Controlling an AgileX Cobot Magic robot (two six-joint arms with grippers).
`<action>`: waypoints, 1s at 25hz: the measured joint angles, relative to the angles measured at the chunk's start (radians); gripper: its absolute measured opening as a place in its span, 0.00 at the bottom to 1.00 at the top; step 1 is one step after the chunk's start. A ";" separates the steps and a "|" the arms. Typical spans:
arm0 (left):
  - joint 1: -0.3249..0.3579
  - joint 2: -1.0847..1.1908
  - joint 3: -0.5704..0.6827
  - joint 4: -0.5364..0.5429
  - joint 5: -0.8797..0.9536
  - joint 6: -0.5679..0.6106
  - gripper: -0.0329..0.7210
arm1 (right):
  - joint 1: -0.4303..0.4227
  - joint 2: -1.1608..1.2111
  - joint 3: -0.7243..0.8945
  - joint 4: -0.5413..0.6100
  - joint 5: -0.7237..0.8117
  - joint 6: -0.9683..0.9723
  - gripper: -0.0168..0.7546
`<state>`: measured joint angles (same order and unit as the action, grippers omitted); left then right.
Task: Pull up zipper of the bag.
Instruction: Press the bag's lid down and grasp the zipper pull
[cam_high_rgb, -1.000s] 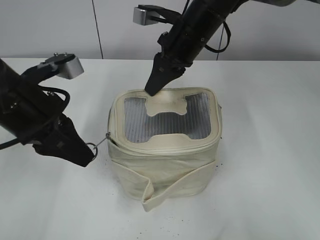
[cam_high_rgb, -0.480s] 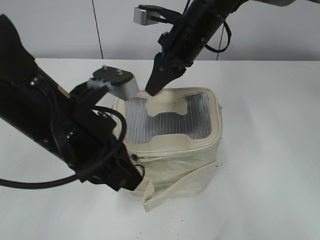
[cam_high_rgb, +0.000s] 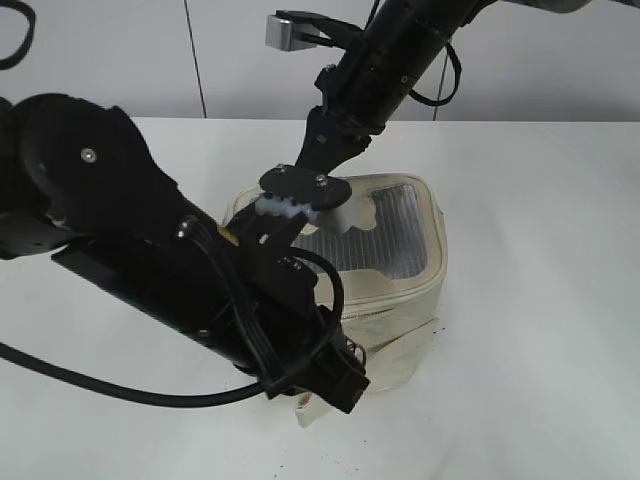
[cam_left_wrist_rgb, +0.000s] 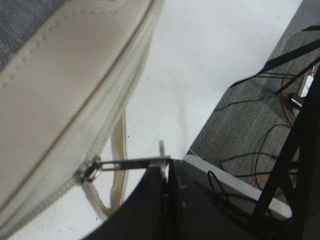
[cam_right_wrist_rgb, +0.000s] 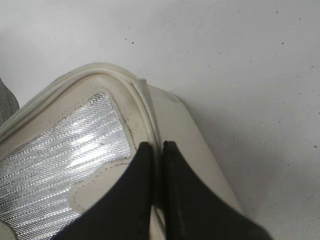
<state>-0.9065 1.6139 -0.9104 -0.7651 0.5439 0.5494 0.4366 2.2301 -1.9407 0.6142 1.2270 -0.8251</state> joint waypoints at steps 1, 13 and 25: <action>-0.003 0.000 -0.001 -0.010 -0.007 0.000 0.04 | 0.000 0.000 0.000 0.000 0.000 0.000 0.03; -0.011 0.027 -0.050 -0.054 -0.018 0.000 0.04 | 0.000 0.000 0.000 0.001 0.000 0.001 0.03; -0.012 0.035 -0.055 0.041 0.071 -0.001 0.09 | 0.000 0.000 0.000 0.001 0.000 0.048 0.04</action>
<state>-0.9180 1.6492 -0.9652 -0.7241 0.6145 0.5483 0.4366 2.2301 -1.9407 0.6151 1.2270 -0.7768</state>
